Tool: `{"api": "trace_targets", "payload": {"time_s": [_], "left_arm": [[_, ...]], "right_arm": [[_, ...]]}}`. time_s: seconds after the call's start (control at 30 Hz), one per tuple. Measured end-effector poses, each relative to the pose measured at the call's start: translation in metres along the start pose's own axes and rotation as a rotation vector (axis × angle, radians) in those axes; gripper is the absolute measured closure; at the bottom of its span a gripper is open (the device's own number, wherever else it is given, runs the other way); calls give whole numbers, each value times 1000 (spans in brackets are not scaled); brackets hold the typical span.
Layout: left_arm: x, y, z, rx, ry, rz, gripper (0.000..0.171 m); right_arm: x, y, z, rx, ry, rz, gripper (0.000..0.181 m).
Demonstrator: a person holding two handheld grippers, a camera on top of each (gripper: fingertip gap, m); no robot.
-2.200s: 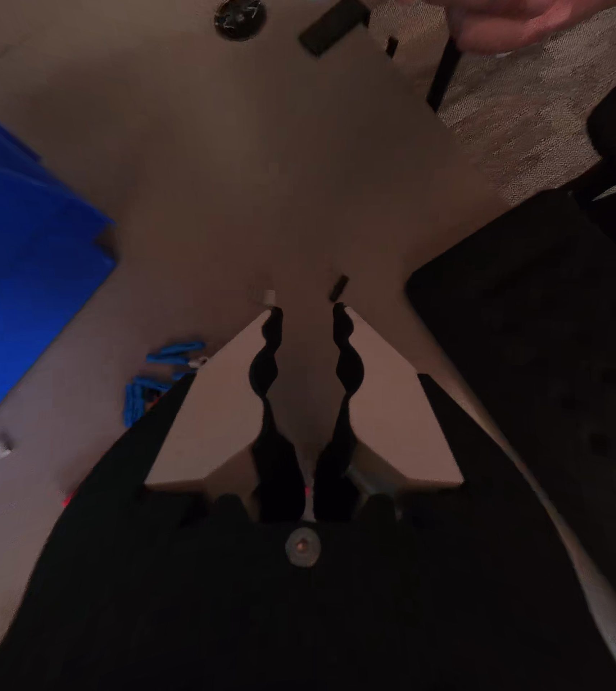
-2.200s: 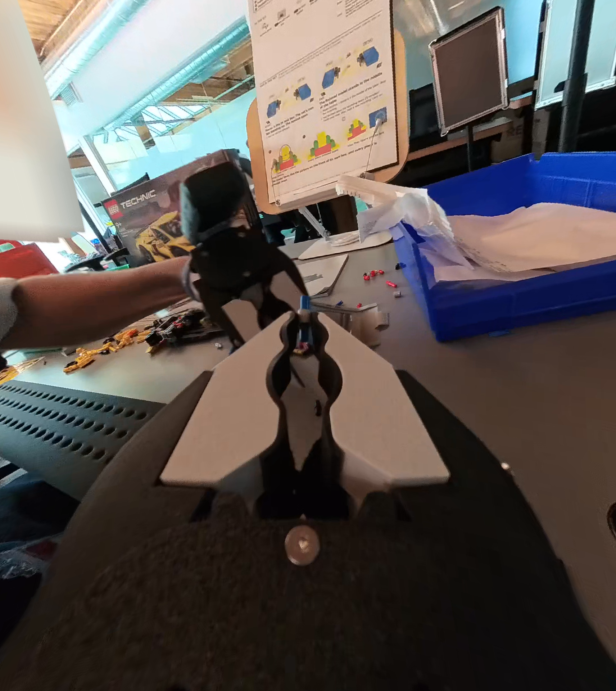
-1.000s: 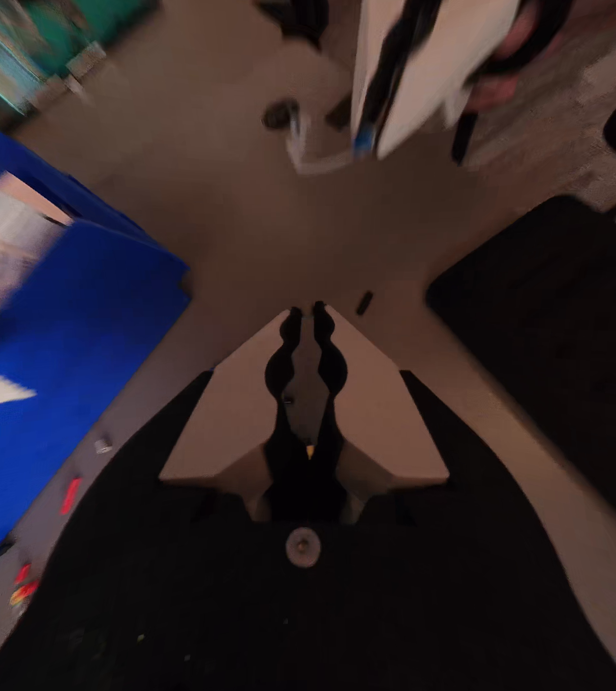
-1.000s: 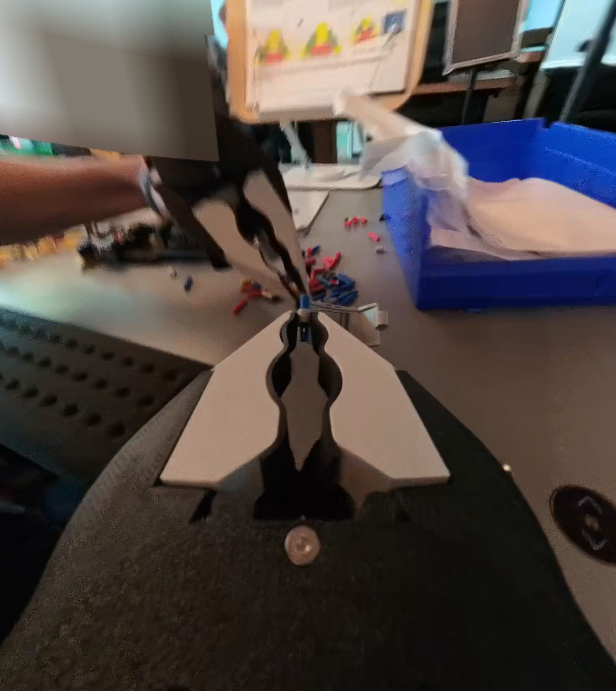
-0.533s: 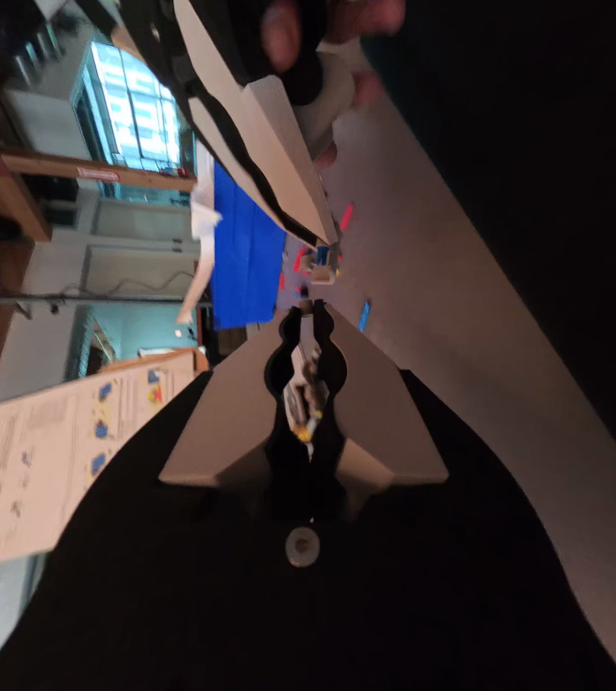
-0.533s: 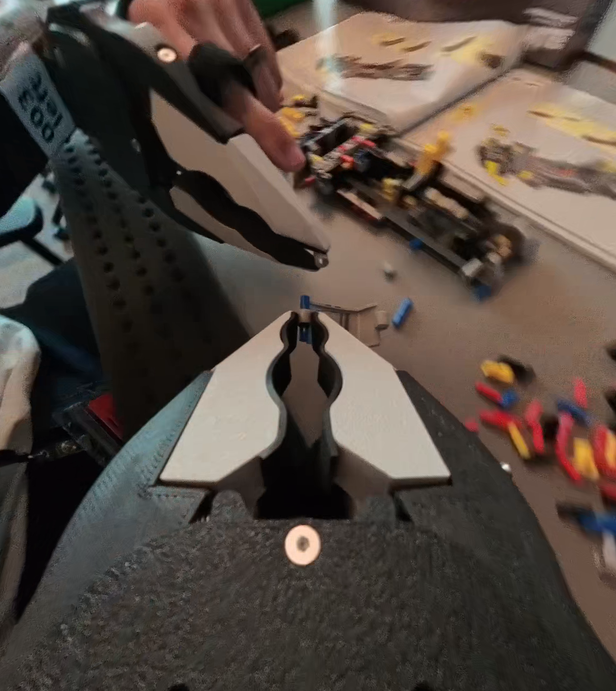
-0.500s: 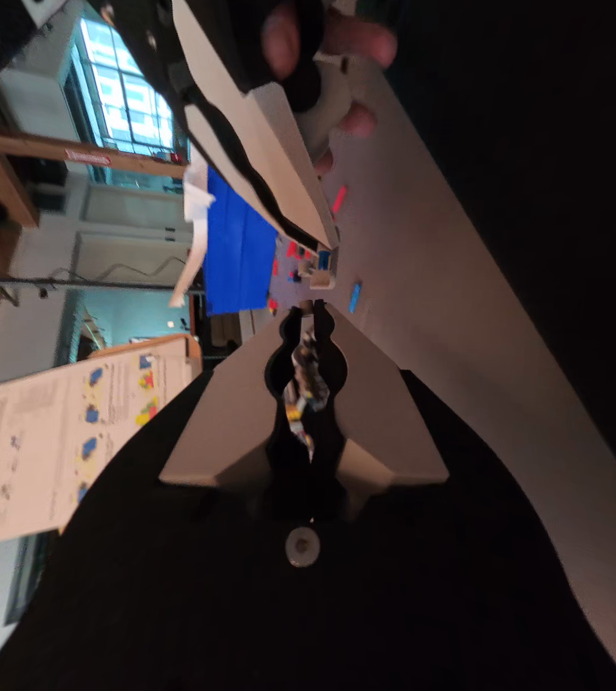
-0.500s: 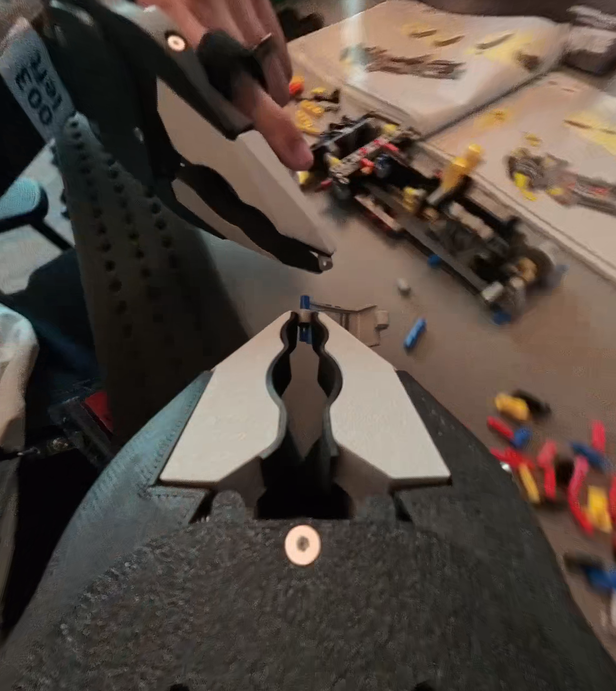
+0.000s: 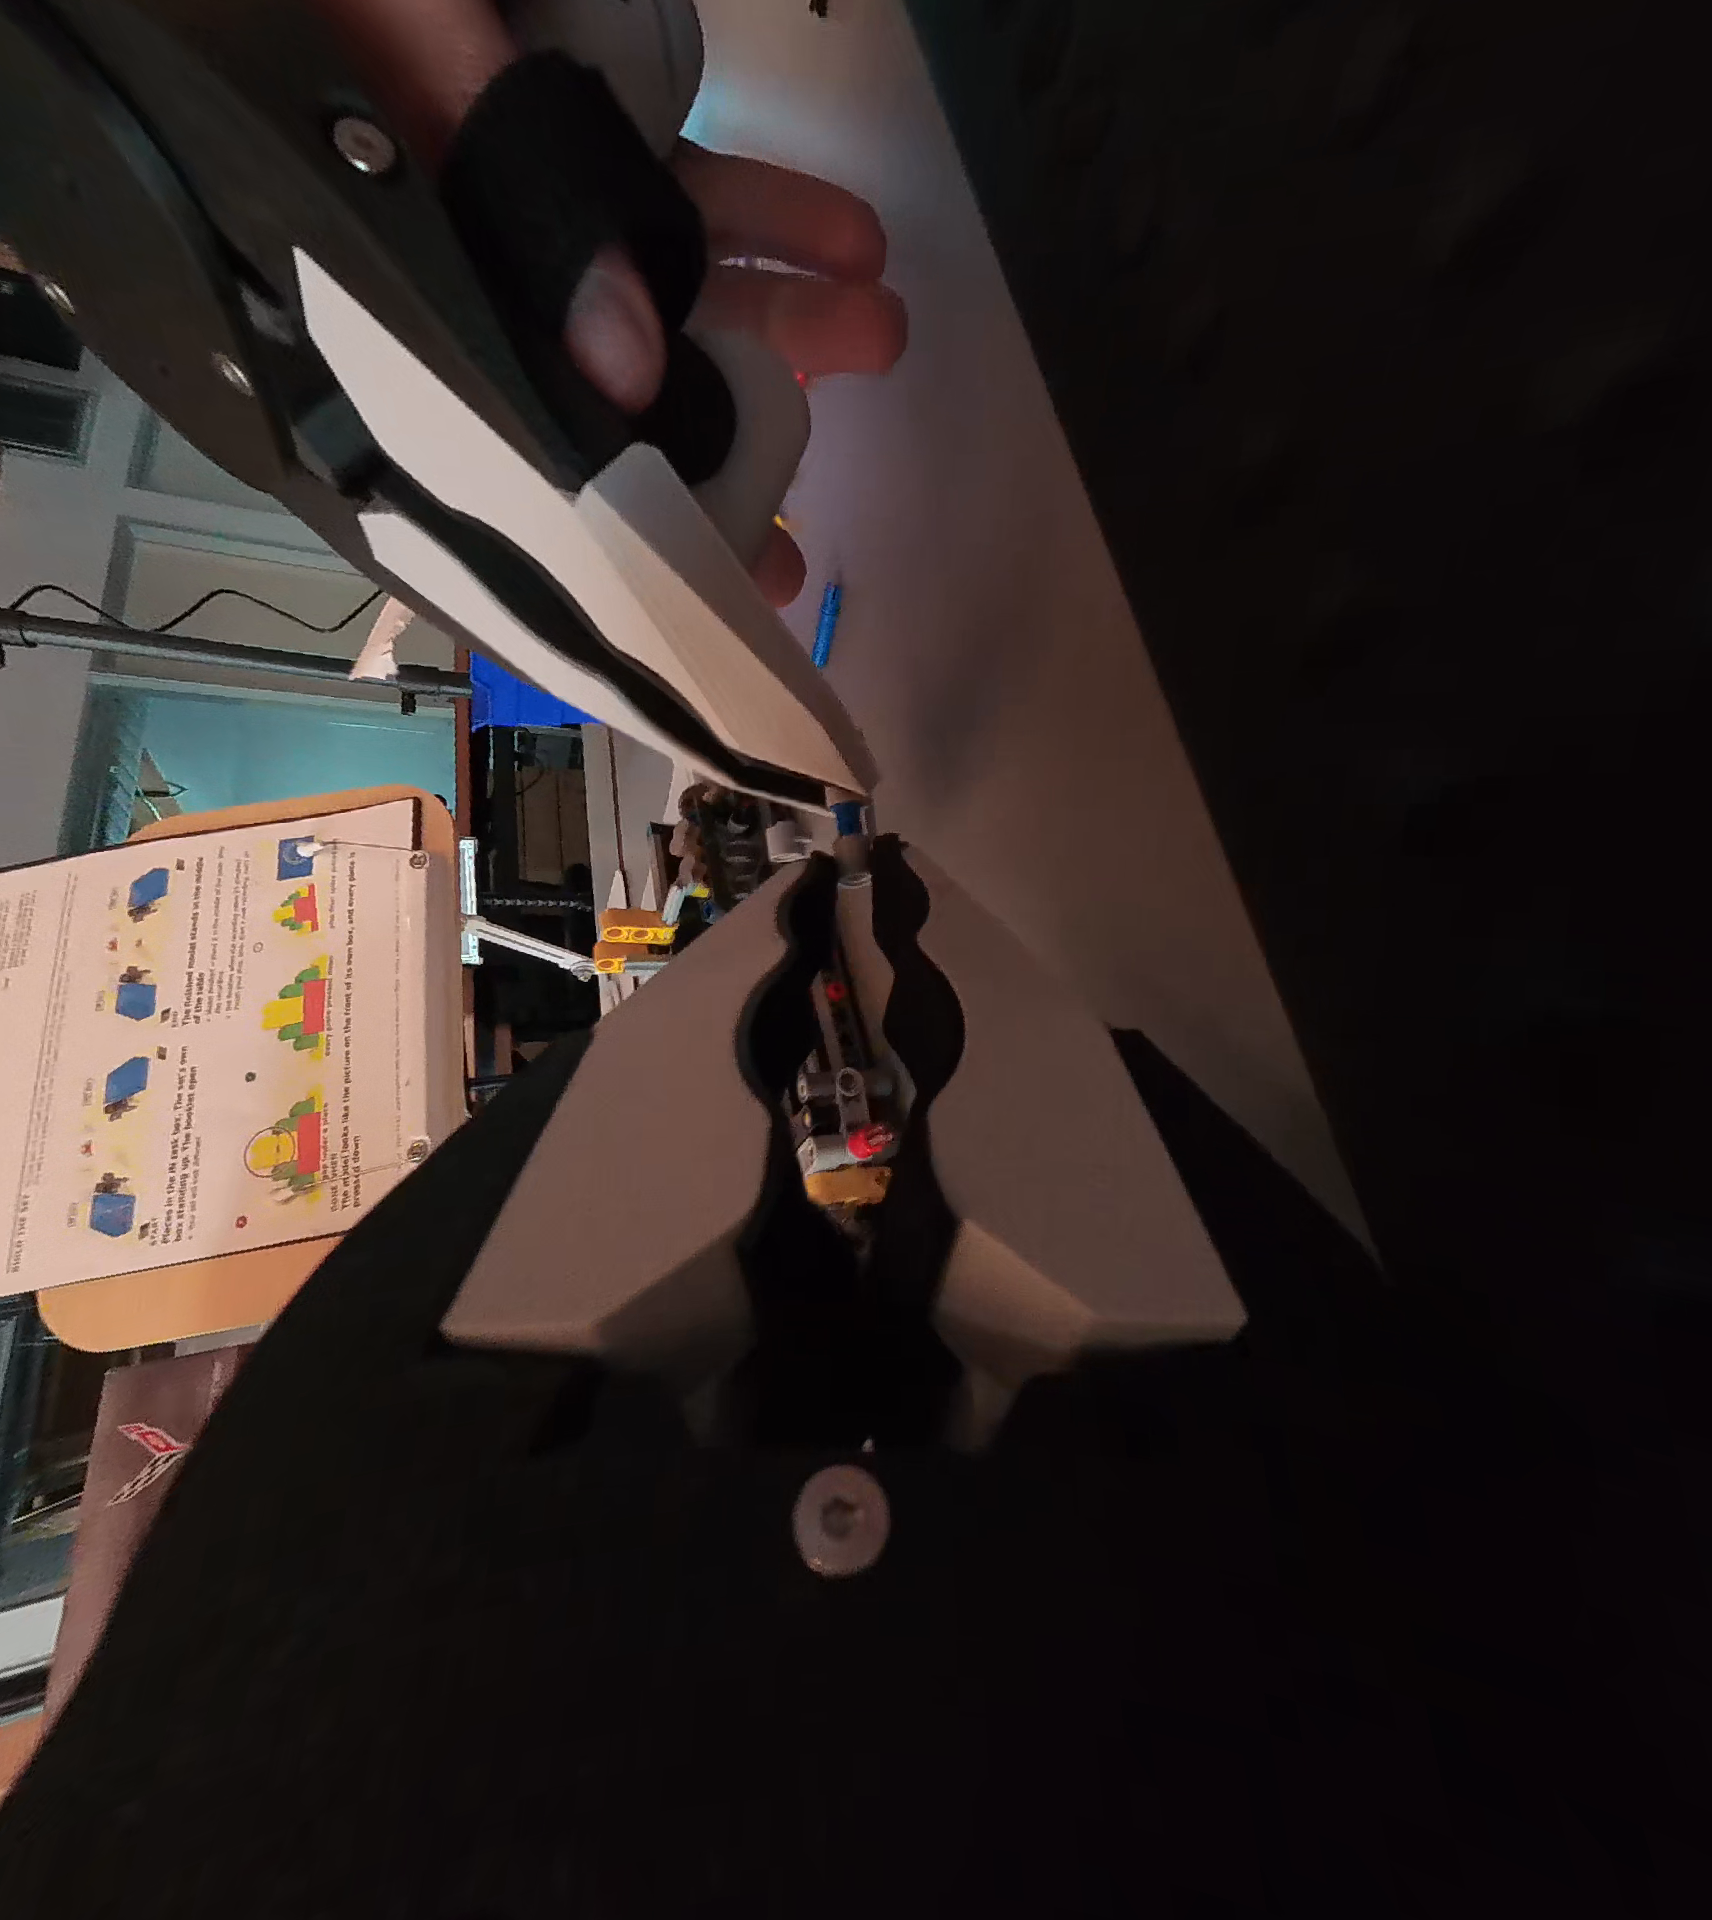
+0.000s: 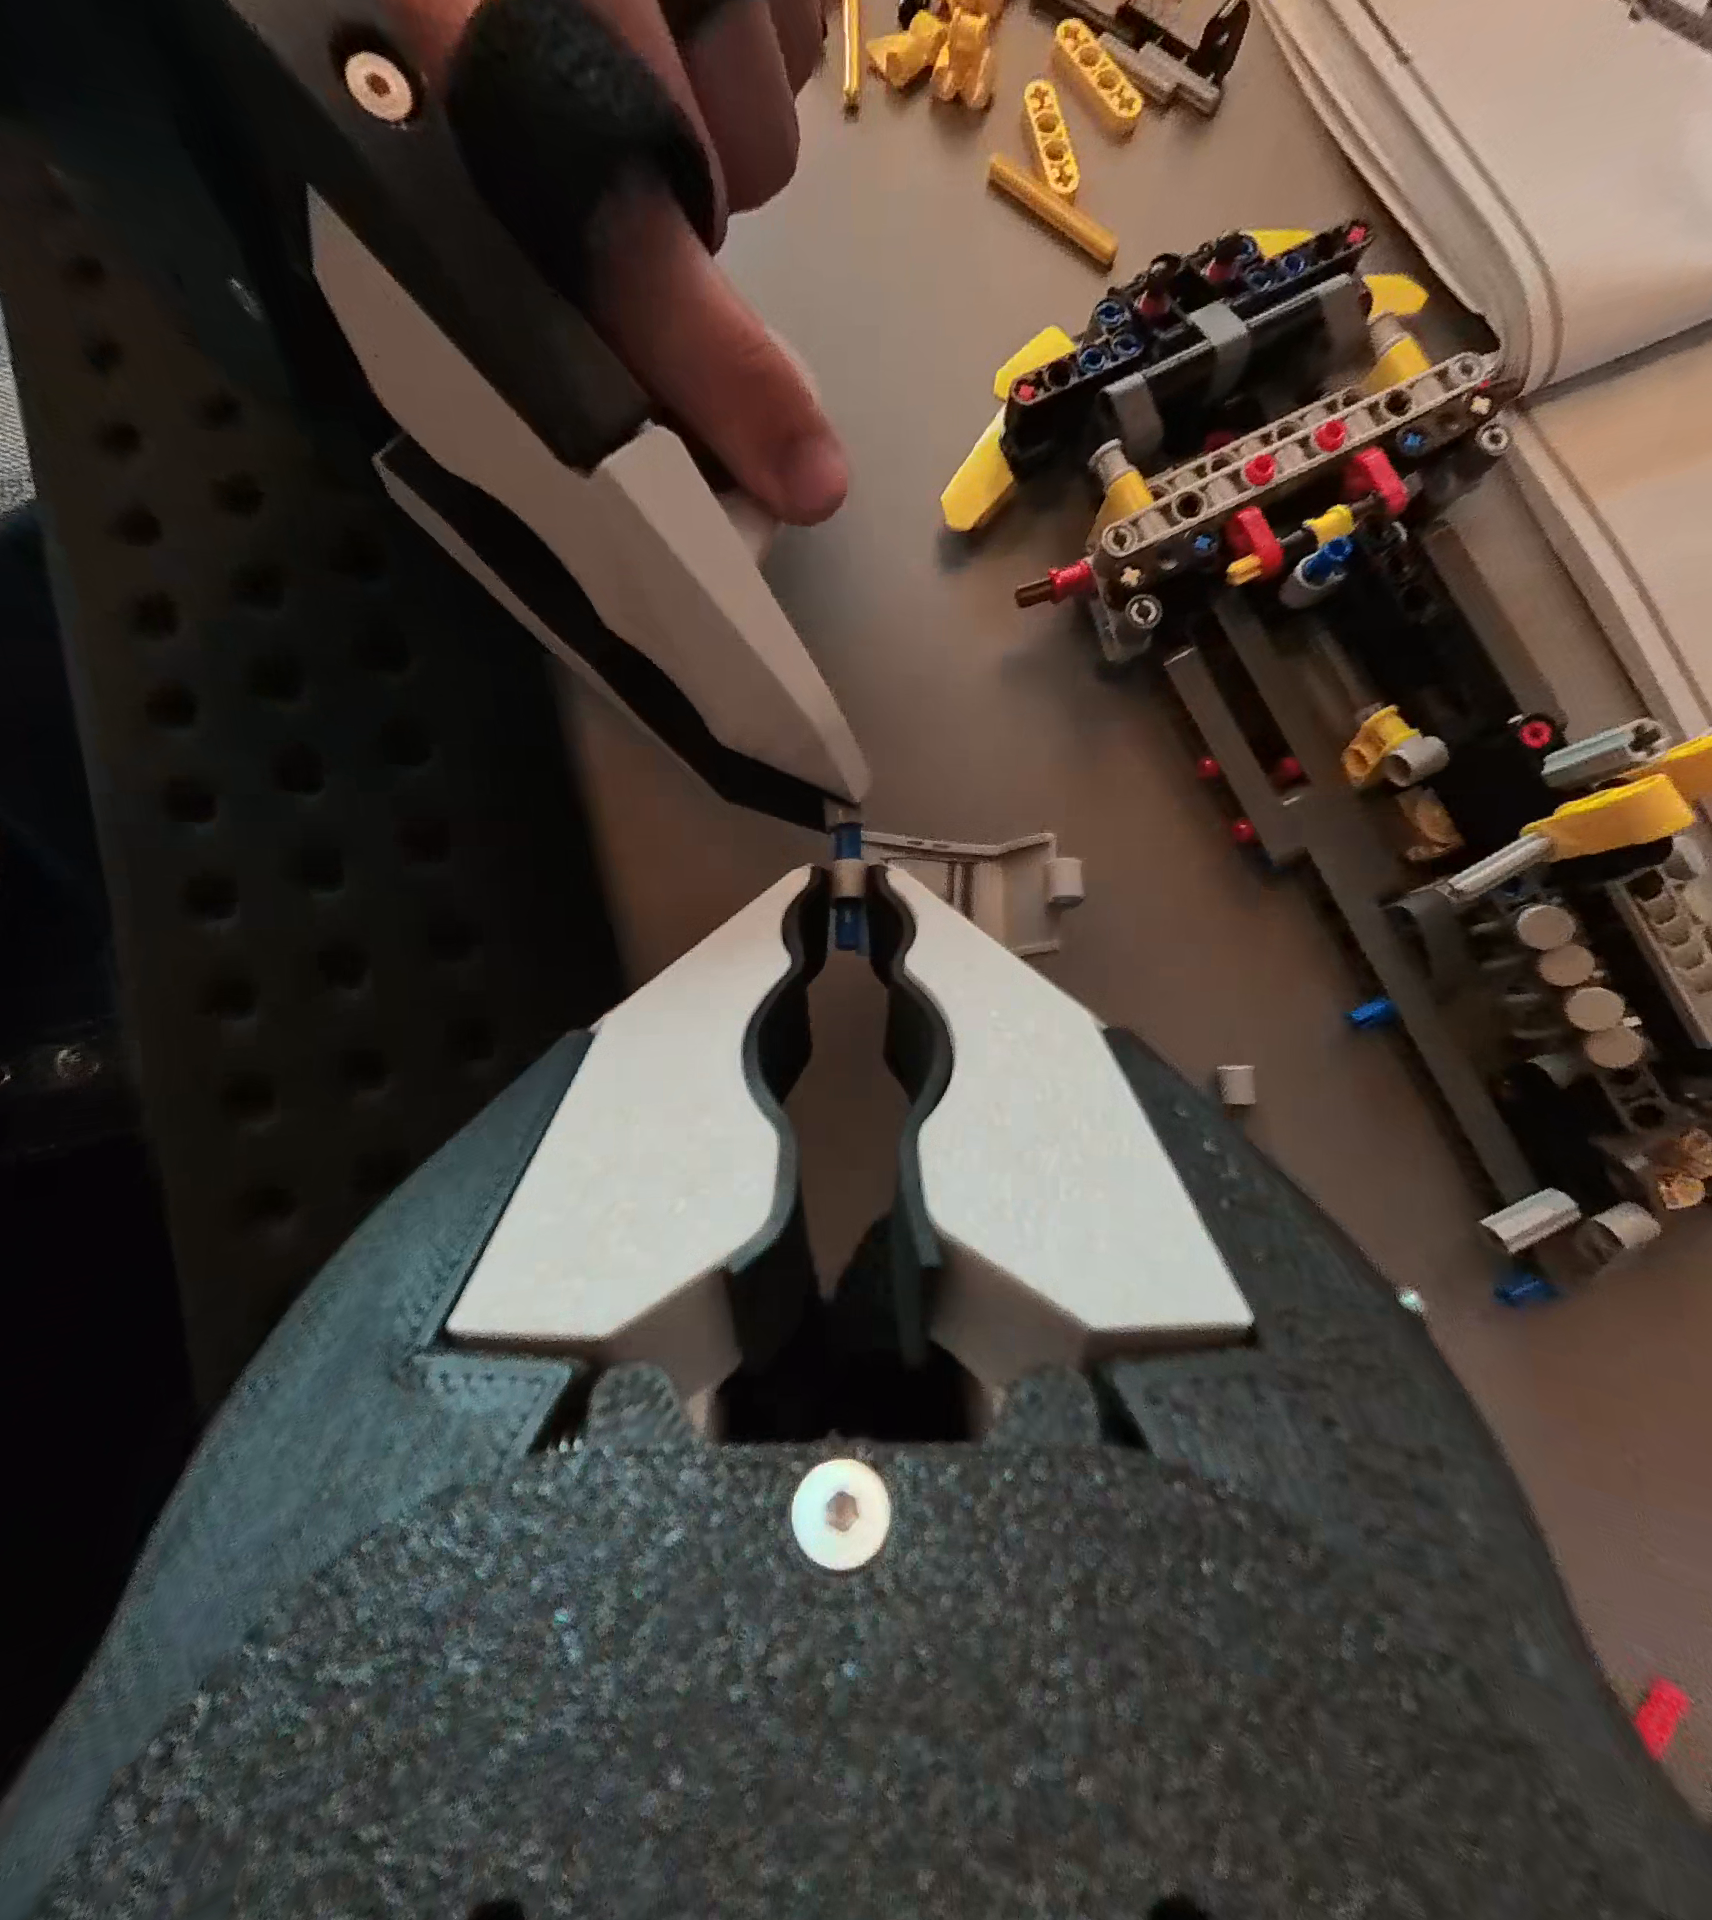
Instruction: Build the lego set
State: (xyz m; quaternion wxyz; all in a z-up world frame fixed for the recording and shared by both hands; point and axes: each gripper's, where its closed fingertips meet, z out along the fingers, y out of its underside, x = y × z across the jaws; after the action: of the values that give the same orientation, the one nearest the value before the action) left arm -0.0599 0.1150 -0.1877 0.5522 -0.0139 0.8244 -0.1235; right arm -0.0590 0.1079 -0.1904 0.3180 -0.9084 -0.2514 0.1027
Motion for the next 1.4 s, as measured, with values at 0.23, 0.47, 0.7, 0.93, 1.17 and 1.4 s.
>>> {"api": "trace_targets", "payload": {"time_s": [0.23, 0.47, 0.7, 0.93, 1.17, 1.4], "left_arm": [[5, 0, 1, -21, 14, 38, 168], [9, -3, 2, 11, 36, 13, 168], [-1, -6, -2, 67, 11, -81, 167], [5, -8, 0, 85, 30, -74, 168], [-2, -6, -2, 87, 10, -120, 168], [-32, 19, -8, 152, 146, -751, 144]], "right_arm": [[-1, 4, 4, -36, 23, -55, 175], [-3, 6, 5, -29, 10, -156, 174], [-4, -1, -3, 139, -117, -81, 175], [-10, 0, 3, 153, -141, -60, 175], [-7, -6, 0, 190, -146, -36, 175], [9, -18, -8, 264, 113, -307, 174]]}}
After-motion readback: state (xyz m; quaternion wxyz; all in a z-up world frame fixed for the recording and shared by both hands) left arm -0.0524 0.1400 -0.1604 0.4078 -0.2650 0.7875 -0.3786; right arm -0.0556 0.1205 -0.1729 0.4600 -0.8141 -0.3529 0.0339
